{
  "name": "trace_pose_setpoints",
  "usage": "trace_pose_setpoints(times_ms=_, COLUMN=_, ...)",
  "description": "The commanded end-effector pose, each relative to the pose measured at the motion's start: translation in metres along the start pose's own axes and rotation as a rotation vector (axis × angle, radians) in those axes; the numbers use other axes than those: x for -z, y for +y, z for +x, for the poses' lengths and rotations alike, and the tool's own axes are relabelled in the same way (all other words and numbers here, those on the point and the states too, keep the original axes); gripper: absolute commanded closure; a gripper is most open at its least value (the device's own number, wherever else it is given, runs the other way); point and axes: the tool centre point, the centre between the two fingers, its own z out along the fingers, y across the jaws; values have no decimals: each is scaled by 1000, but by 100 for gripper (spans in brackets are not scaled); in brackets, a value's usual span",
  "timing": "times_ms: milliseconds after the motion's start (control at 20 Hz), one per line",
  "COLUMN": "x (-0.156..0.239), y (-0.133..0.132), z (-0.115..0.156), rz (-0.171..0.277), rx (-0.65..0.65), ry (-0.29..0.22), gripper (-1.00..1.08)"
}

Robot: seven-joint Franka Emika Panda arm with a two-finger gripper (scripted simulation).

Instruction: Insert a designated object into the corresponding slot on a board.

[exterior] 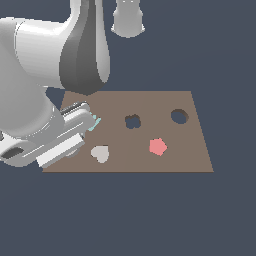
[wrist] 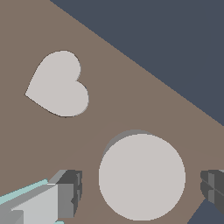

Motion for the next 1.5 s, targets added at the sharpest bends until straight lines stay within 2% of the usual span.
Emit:
trace_pose_setpoints(times_ms=0, x=0, y=0, z=0, rz=0, rx=0, ry=0, gripper=-92)
trace_pose_setpoints(times_ms=450, x=-20, y=0, z=1, rz=0, rx=3, ry=0, gripper=-92)
trace_pose_setpoints(times_ms=500, x=-20, y=0, z=1, rz=0, rx=3, ry=0, gripper=108)
trace_pose_setpoints(times_ms=1450, x=-17, y=-1, z=0, rz=0, rx=-4, ry=0, gripper=108)
